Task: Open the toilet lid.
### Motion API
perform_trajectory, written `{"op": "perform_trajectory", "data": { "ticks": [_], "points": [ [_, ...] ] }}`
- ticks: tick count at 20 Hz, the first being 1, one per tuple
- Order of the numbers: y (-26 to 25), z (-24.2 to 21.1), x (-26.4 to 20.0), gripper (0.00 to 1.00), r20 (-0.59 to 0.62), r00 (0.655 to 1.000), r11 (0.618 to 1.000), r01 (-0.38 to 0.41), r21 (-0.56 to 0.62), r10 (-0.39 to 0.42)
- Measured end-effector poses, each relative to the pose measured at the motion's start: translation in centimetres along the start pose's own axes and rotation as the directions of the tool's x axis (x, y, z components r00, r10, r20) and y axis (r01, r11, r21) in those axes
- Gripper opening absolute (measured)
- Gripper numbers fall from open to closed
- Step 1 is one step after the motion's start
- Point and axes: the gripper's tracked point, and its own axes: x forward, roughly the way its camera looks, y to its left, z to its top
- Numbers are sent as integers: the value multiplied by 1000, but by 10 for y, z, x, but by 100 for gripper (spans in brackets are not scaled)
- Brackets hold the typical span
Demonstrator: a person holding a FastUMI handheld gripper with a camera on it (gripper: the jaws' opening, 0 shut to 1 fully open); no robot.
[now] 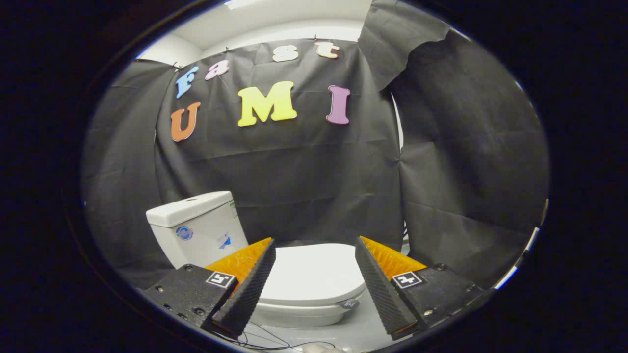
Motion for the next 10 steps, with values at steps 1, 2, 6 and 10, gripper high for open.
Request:
{"op": "perform_trajectory", "data": {
  "ticks": [1,2,6,10],
  "points": [
    [-4,-2,8,100,-3,1000,1000,-5,16,5],
    [-12,-4,16,100,-6,1000,999,-7,42,7],
    [-42,-38,53,100,-78,997,985,-13,170,27],
    [-79,-82,78,100,-170,985,968,15,250,28]
  ]
}}
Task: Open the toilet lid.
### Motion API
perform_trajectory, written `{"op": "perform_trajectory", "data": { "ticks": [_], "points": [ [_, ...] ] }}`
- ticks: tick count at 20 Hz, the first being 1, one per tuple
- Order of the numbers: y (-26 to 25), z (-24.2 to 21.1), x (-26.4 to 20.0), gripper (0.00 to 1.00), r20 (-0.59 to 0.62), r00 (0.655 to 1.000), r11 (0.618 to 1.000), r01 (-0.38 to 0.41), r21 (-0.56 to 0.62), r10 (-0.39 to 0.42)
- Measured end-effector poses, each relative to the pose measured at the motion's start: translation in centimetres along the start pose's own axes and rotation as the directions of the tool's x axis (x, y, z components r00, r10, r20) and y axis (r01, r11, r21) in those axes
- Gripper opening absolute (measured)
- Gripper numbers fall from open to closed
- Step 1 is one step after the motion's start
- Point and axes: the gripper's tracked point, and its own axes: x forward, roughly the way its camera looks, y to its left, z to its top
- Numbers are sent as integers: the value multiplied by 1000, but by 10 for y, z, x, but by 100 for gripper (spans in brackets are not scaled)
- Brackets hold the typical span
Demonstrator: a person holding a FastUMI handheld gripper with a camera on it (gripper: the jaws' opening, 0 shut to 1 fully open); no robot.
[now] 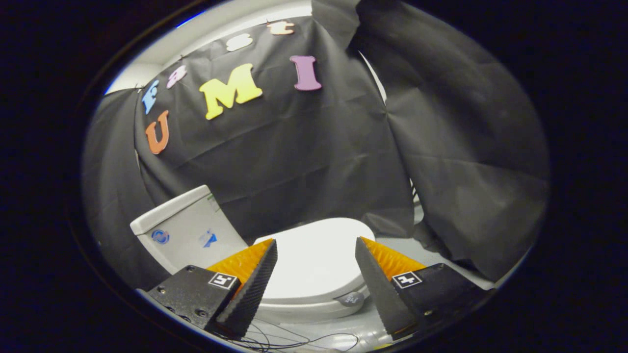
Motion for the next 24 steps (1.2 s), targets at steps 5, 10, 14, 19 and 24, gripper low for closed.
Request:
{"op": "perform_trajectory", "data": {
  "ticks": [5,10,14,19,24],
  "points": [
    [-48,-33,33,100,-103,995,987,28,159,-12],
    [-74,-79,48,99,-180,983,960,32,278,19],
    [-83,-111,53,99,-246,967,932,32,362,63],
    [-82,-138,62,99,-287,950,887,27,461,120],
    [-84,-158,67,97,-304,931,787,30,616,202]
  ]
}}
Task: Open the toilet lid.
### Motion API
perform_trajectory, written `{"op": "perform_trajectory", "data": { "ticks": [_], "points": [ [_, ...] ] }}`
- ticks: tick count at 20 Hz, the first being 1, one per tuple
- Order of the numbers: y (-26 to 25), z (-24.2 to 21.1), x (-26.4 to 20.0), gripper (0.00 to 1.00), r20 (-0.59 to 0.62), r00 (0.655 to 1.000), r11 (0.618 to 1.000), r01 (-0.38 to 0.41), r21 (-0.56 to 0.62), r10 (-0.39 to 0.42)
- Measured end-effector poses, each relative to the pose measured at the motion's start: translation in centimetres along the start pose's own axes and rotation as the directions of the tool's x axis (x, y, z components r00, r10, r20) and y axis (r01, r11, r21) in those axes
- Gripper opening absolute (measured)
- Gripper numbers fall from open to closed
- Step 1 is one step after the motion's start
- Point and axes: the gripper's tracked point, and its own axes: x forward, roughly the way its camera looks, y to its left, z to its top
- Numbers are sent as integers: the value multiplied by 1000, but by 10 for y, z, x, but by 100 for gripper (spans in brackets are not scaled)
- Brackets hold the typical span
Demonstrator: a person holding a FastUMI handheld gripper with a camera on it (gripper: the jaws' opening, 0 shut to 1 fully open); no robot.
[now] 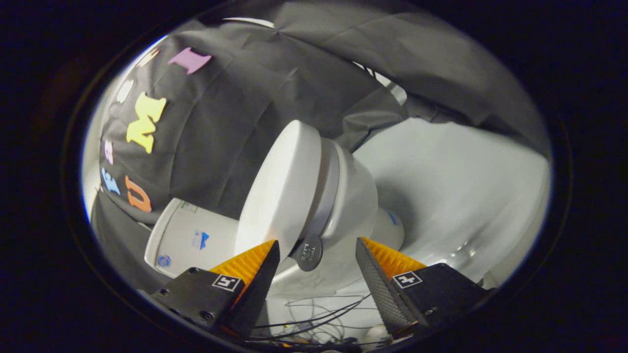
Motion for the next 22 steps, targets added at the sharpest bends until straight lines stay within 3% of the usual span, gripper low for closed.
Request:
{"op": "perform_trajectory", "data": {
  "ticks": [5,8,10,13,22],
  "points": [
    [6,-4,5,78,-26,997,994,-66,86,68],
    [8,-8,16,57,-47,996,992,-72,108,78],
    [16,-12,16,45,-71,989,983,-116,140,127],
    [10,-9,23,21,-63,991,980,-108,167,120],
    [18,-6,20,9,-80,991,977,-94,194,111]
  ]
}}
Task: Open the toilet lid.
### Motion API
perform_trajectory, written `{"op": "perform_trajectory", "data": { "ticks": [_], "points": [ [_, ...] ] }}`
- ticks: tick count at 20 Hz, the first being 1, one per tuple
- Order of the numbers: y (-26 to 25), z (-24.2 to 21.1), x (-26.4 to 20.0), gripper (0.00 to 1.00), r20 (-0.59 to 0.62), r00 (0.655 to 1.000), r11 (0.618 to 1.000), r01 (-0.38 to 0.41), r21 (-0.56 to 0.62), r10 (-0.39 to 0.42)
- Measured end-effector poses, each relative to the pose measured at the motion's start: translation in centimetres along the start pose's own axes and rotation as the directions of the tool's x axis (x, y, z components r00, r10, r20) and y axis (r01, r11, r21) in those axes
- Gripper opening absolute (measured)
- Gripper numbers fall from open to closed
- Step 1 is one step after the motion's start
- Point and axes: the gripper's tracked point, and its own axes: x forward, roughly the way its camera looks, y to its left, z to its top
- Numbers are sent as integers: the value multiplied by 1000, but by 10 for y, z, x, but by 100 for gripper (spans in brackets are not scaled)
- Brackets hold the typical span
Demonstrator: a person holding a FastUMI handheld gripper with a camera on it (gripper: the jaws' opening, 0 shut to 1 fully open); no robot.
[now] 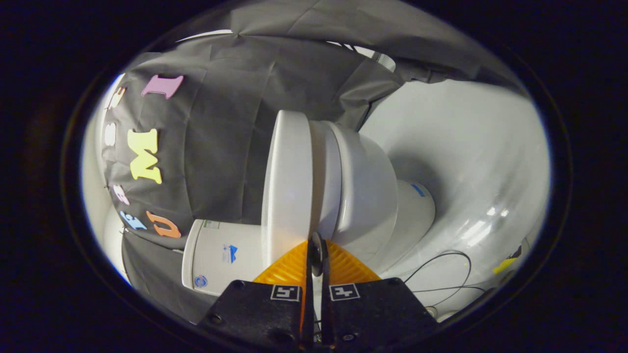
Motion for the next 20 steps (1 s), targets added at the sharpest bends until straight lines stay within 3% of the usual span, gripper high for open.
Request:
{"op": "perform_trajectory", "data": {
  "ticks": [4,9,20],
  "points": [
    [2,-2,0,9,4,1000,1000,20,-14,-20],
    [9,-2,-2,7,7,995,994,100,-43,-99],
    [53,-4,-16,6,62,985,976,166,-137,-159]
  ]
}}
